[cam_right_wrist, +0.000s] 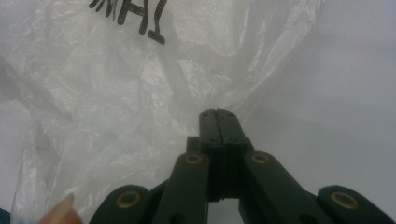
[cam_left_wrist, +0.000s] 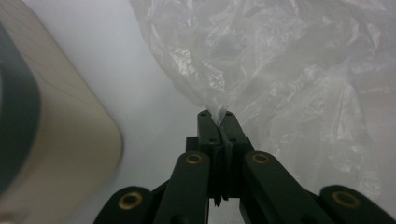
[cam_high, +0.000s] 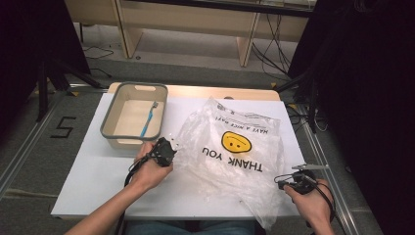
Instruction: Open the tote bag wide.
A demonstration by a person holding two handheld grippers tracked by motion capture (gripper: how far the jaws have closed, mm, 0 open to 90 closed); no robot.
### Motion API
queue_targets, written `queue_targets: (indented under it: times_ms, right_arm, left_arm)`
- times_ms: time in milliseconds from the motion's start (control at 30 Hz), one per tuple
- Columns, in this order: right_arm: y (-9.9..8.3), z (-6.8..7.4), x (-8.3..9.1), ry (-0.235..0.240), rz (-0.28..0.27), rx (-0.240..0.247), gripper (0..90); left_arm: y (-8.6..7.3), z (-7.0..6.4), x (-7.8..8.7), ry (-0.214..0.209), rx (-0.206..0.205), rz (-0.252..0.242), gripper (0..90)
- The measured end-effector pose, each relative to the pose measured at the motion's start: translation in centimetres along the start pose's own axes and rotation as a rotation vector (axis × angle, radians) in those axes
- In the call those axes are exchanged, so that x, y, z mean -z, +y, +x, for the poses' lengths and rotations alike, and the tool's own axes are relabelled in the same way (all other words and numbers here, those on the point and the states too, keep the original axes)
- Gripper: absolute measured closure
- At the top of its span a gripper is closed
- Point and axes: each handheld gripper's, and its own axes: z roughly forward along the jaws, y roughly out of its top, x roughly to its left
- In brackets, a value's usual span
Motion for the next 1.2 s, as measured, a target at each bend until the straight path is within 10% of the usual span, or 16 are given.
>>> queue_targets:
  times_ms: [733,1200]
  right_arm:
    - [0.0,2.3,-0.7,0.107,0.010,0.017,90.0]
    - [-0.3,4.1,-1.5,0.169,0.059,0.068,89.2]
  left_arm:
    - [5.7,2.9,-2.7,0.107,0.086,-0.025,88.0]
    - [6.0,3.1,-0.4,0.181,0.105,-0.160,47.7]
